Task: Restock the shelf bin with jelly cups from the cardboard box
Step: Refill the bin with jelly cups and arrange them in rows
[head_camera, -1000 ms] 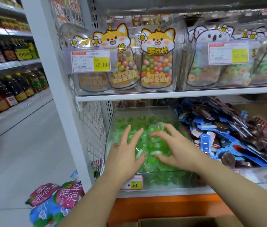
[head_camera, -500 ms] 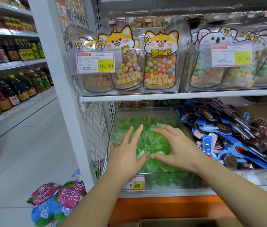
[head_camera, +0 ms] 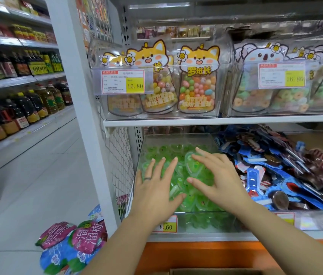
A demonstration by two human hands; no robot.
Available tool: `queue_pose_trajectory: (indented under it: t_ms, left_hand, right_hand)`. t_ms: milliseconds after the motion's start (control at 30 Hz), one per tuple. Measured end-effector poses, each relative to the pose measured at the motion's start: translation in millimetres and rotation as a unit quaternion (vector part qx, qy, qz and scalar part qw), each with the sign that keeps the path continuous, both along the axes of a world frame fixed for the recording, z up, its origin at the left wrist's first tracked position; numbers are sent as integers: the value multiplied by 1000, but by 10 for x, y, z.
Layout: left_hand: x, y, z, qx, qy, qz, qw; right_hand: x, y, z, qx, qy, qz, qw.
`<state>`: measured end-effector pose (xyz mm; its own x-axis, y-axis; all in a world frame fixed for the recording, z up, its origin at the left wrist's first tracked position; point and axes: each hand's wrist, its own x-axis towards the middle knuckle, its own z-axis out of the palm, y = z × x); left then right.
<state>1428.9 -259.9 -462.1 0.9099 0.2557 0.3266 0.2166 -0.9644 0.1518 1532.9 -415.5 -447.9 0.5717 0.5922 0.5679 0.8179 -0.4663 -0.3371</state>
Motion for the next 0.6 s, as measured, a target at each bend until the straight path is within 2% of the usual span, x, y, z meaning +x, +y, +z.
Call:
queue_pose_trajectory:
  t_ms: [133, 300, 433, 500, 600]
  left_hand:
    - [-39, -41, 46, 10, -9, -9, 1000]
    - [-45, -122, 59, 16, -18, -27, 999]
    - [-25, -167, 62, 10, -60, -40, 997]
    - [-29, -177, 115, -25, -78, -44, 996]
    - [-77, -181, 264, -134, -153, -62, 977]
  right_hand:
    - [-5, -65, -45, 80, 1, 3, 997]
    - [-40, -172, -72, 107, -19, 2, 994]
    - [-87, -190, -10, 138, -1, 16, 990]
    - [-140, -193, 70, 149, 8, 26, 988]
    - [-242, -185, 232, 167, 46, 40, 984]
